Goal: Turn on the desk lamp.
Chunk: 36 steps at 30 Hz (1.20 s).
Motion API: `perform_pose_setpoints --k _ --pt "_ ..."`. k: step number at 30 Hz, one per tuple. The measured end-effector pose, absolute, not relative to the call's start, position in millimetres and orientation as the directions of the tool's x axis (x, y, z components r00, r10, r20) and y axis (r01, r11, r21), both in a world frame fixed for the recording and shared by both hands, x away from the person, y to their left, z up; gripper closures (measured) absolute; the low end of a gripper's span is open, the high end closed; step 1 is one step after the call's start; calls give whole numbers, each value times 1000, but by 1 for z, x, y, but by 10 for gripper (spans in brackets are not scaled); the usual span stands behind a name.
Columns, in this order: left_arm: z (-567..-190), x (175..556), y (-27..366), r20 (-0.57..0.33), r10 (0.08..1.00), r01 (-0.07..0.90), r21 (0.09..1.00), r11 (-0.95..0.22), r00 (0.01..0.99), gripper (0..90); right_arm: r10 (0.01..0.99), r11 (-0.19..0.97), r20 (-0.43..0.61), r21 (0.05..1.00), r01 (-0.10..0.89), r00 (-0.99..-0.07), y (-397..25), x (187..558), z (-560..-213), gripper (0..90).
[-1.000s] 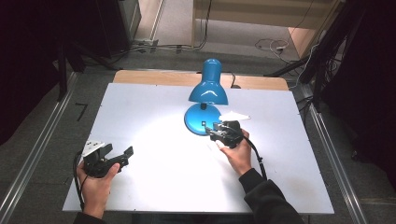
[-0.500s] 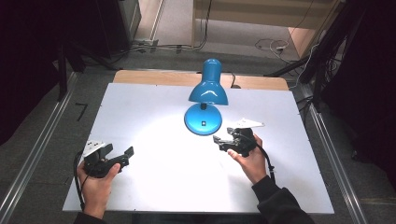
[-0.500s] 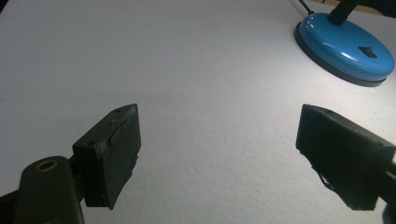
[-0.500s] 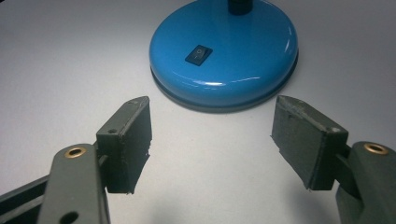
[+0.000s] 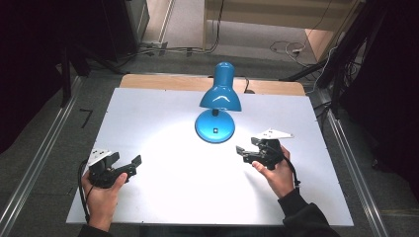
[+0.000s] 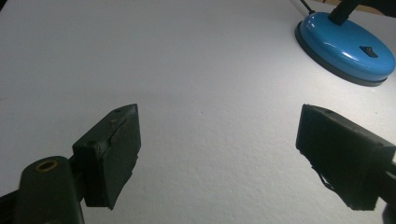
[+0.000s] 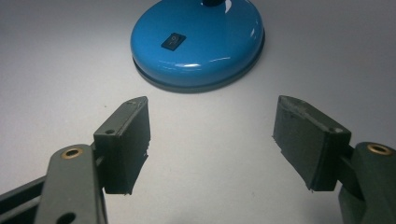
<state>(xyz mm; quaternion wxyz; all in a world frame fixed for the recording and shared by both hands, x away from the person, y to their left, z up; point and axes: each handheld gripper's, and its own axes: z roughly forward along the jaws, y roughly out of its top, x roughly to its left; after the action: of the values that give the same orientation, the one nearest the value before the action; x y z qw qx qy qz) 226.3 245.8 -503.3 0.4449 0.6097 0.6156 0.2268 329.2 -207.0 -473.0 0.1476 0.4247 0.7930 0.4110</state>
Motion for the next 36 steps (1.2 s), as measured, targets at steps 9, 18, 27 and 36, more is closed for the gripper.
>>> perform_pose_setpoints --k 9,18,27,36 --pt "-503 226 246 -273 952 548 822 157 137 148 809 290 112 779 556 -577 -229 321 -473 235" --pt "-503 226 246 -273 952 549 821 157 137 148 836 265 96 792 549 -541 -265 307 -470 228" --pt "-503 226 248 -265 955 550 821 151 133 148 895 225 67 784 578 -440 -317 291 -476 226" --pt "-503 226 252 -264 958 552 818 161 112 148 949 172 37 769 615 -312 -365 273 -486 224"
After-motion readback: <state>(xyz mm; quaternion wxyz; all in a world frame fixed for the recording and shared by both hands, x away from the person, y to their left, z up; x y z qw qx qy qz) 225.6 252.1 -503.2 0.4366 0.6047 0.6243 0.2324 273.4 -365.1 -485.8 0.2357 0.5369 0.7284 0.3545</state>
